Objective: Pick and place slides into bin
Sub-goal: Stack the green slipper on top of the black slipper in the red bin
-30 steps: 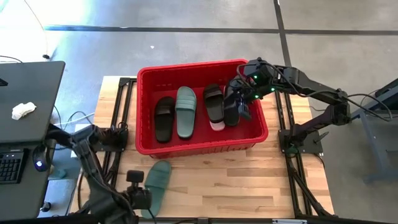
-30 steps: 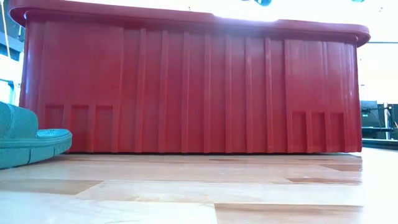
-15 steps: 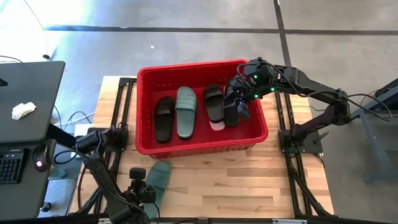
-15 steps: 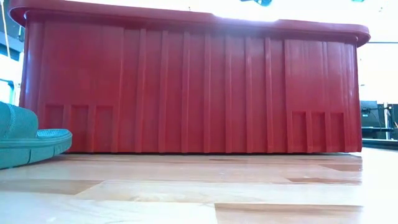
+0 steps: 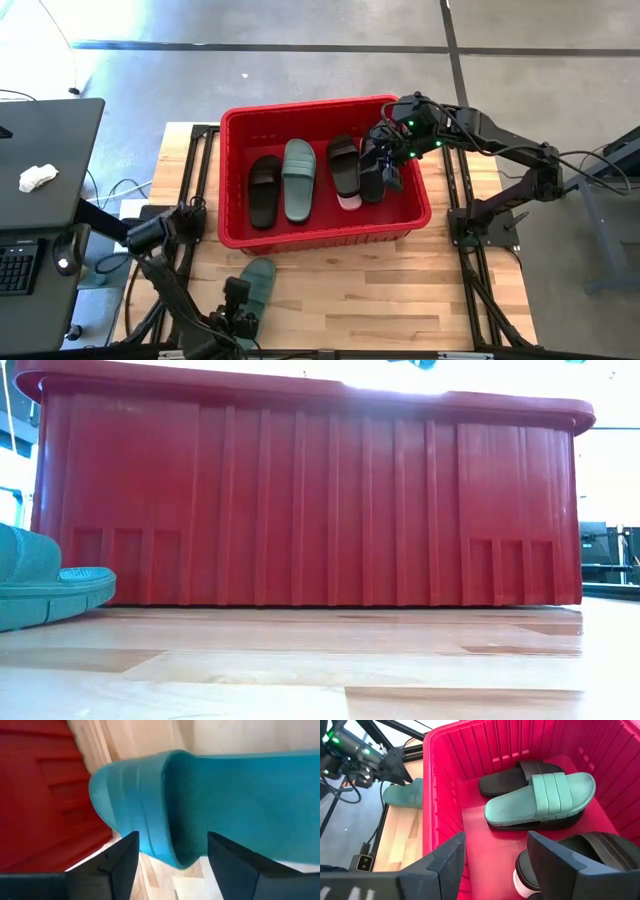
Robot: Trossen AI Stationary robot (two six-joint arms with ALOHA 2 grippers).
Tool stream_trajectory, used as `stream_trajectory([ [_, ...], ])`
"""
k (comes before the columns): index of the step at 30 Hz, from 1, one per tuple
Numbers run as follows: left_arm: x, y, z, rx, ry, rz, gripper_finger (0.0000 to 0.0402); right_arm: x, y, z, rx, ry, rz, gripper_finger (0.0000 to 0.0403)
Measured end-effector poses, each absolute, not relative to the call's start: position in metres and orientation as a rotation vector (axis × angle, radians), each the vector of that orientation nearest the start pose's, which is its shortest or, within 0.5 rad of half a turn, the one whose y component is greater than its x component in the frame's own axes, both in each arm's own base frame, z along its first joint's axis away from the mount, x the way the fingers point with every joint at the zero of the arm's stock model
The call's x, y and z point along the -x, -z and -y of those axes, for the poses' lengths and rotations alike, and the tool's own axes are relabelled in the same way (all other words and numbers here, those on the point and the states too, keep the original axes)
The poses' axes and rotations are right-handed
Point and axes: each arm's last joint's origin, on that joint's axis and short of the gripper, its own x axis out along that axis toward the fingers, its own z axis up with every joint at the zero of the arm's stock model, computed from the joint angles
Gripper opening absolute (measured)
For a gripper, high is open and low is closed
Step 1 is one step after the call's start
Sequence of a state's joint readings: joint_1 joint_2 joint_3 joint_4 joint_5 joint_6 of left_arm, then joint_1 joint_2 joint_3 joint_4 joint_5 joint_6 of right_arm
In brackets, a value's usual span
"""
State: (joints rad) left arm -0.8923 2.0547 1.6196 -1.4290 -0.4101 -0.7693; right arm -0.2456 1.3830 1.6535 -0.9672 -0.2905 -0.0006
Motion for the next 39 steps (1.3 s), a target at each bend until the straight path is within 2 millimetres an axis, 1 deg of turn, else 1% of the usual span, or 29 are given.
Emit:
stream_trajectory([
  [5,-0.246,-0.18,0.272,-0.556,-0.286,-1.463,0.0225,-0.258,-0.425,0.056,-0.184,-0.044,-0.672,0.0202],
  [8,-0.254,-0.173,0.266,-0.573,-0.326,-1.477,0.0225,-0.258,-0.425,0.056,-0.184,-0.044,-0.672,0.0202],
  [16,-0.271,-0.158,0.25,-0.576,-0.398,-1.534,0.0225,-0.257,-0.424,0.056,-0.19,-0.043,-0.682,0.0202],
  [18,-0.273,-0.156,0.248,-0.574,-0.406,-1.541,0.0218,-0.257,-0.424,0.056,-0.191,-0.043,-0.685,0.0202],
  [20,-0.275,-0.156,0.247,-0.566,-0.409,-1.539,0.02,-0.257,-0.424,0.056,-0.191,-0.043,-0.687,0.0202],
  [23,-0.274,-0.156,0.247,-0.567,-0.407,-1.543,0.0156,-0.257,-0.423,0.056,-0.191,-0.043,-0.691,0.0202],
  [26,-0.274,-0.156,0.248,-0.538,-0.392,-1.573,0.0095,-0.257,-0.423,0.056,-0.19,-0.043,-0.691,0.0202],
  [29,-0.274,-0.155,0.25,-0.474,-0.361,-1.622,0.0026,-0.257,-0.423,0.056,-0.19,-0.043,-0.691,0.0202],
  [30,-0.274,-0.155,0.251,-0.454,-0.353,-1.631,0.0014,-0.257,-0.423,0.056,-0.19,-0.044,-0.691,0.0202],
  [33,-0.276,-0.16,0.255,-0.418,-0.331,-1.639,0.0017,-0.257,-0.423,0.056,-0.182,-0.046,-0.69,0.0202],
  [35,-0.279,-0.167,0.258,-0.392,-0.313,-1.628,0.0012,-0.257,-0.424,0.056,-0.181,-0.046,-0.687,0.0202],
  [37,-0.283,-0.178,0.262,-0.376,-0.299,-1.615,0.0006,-0.257,-0.424,0.056,-0.181,-0.046,-0.687,0.0202],
  [39,-0.286,-0.195,0.265,-0.37,-0.29,-1.606,0.0009,-0.257,-0.424,0.056,-0.181,-0.046,-0.687,0.0202],
])
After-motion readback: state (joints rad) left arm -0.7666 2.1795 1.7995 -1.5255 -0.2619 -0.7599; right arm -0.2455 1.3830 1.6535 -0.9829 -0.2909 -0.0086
